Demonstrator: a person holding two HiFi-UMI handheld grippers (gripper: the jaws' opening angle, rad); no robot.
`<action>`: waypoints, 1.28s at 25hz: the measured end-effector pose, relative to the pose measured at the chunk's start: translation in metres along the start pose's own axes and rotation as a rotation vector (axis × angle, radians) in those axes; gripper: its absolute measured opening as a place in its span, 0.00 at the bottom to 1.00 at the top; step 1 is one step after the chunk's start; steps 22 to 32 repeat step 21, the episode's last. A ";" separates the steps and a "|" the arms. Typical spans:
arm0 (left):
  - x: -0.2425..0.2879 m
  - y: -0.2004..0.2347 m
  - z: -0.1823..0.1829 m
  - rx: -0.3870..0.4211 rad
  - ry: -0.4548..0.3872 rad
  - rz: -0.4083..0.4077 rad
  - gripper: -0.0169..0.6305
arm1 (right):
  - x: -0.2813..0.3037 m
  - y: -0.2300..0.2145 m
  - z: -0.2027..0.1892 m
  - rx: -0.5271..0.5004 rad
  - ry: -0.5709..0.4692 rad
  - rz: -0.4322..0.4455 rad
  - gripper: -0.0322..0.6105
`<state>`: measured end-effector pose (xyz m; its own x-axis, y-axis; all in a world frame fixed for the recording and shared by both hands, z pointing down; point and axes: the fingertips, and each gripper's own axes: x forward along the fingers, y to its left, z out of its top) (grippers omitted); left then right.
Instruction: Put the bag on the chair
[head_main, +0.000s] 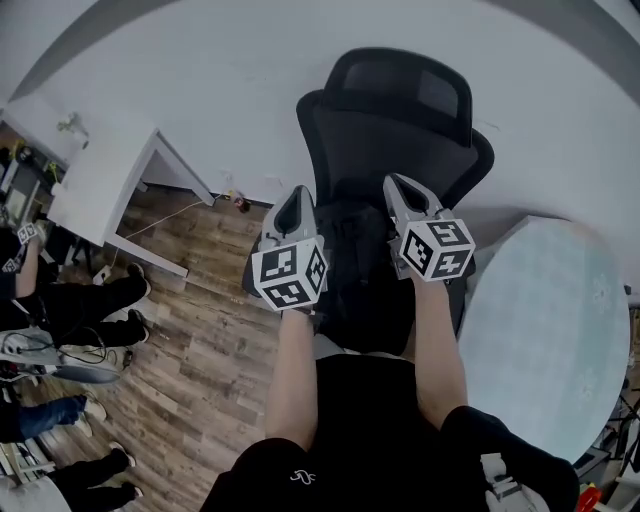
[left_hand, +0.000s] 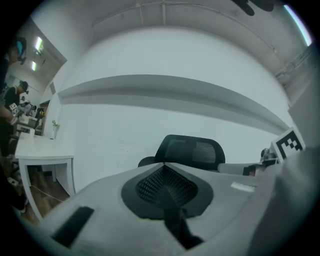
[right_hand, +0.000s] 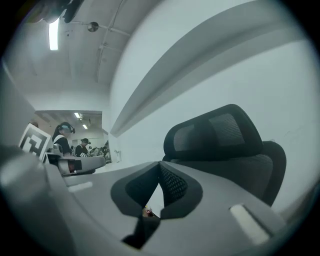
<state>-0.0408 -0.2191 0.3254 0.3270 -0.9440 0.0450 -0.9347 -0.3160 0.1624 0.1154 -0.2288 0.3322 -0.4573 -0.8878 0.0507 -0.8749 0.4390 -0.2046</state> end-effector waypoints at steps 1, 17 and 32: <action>0.000 -0.001 0.002 0.005 -0.010 0.002 0.02 | 0.000 0.001 0.003 -0.016 -0.004 0.000 0.06; 0.009 -0.027 0.012 0.017 -0.039 -0.058 0.02 | -0.008 0.002 0.020 -0.059 -0.086 0.035 0.06; 0.008 -0.029 0.013 -0.013 -0.044 -0.096 0.02 | -0.008 0.004 0.018 -0.058 -0.088 0.035 0.06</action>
